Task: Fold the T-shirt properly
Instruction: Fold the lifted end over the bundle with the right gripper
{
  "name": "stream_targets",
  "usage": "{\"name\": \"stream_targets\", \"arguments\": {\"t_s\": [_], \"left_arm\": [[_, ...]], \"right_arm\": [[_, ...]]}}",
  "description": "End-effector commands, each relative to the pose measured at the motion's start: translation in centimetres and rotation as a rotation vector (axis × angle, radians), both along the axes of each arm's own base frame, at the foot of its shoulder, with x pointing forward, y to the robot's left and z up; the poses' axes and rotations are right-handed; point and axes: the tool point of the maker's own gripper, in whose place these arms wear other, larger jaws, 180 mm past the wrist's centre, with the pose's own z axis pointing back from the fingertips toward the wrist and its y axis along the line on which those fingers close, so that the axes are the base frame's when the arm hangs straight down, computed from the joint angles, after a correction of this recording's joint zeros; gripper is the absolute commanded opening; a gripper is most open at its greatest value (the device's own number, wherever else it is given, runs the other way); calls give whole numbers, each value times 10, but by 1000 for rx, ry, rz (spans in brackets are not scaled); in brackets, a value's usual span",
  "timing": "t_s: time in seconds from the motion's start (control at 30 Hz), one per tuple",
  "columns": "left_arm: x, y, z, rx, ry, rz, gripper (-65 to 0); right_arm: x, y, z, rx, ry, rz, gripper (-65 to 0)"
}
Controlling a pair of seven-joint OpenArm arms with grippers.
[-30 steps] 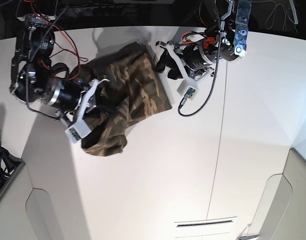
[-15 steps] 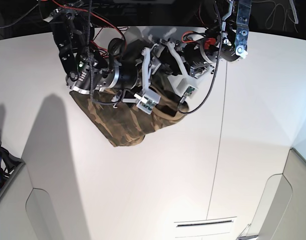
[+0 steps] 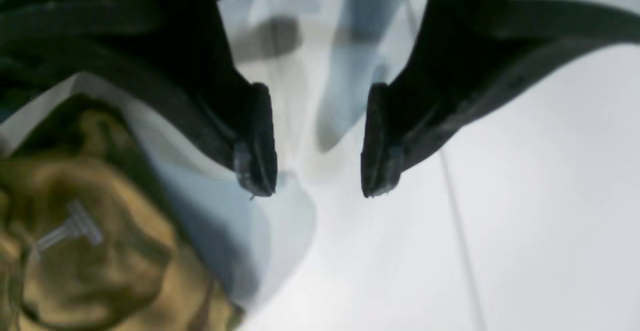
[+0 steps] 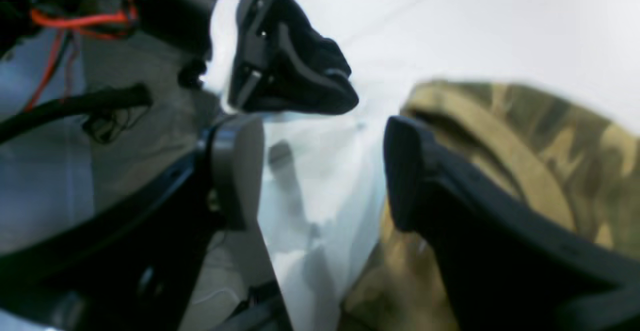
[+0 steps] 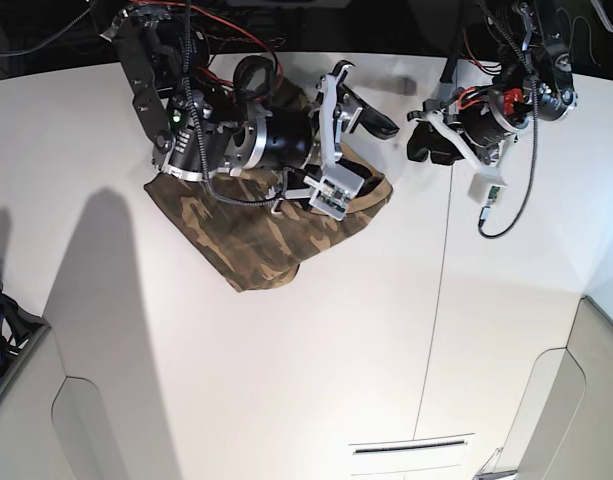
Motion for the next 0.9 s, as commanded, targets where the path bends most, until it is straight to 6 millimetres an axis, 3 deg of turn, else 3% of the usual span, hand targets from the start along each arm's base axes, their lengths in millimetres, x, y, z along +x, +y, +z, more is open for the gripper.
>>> {"name": "stream_targets", "arguments": {"t_s": [0.0, 0.1, 0.2, 0.27, 0.33, 0.4, 0.43, 0.53, 0.67, 0.87], "left_arm": [[5, 5, 10, 0, -37, -5, -336], [6, 14, 15, -7, -42, 2, -336], [8, 10, 24, -34, -75, -39, -338], [9, 2, 34, -60, -110, -79, -393], [10, -10, 49, -102, -153, -119, -467], [11, -22, 64, -131, -193, -164, -505], [11, -28, 70, -136, -212, -185, -511], [10, -51, 86, -138, -259, -261, -556], [0, -96, 97, -174, -285, -399, -607], [-21, -155, 83, -181, -254, -545, -607]], "right_arm": [[4, 4, 16, 45, -39, 1, -277], [8, 2, 19, 37, -62, -12, -277], [21, -7, 21, 21, -103, -65, -277], [38, -19, 24, 15, -136, -138, -305], [61, -38, 27, -1, -163, -249, -429], [84, -61, 31, -21, -192, -357, -599], [94, -73, 33, -31, -206, -407, -650], [121, -105, 41, -42, -239, -517, -650], [149, -137, 47, -24, -259, -626, -650], [185, -146, 41, 21, -215, -664, -650]]}}
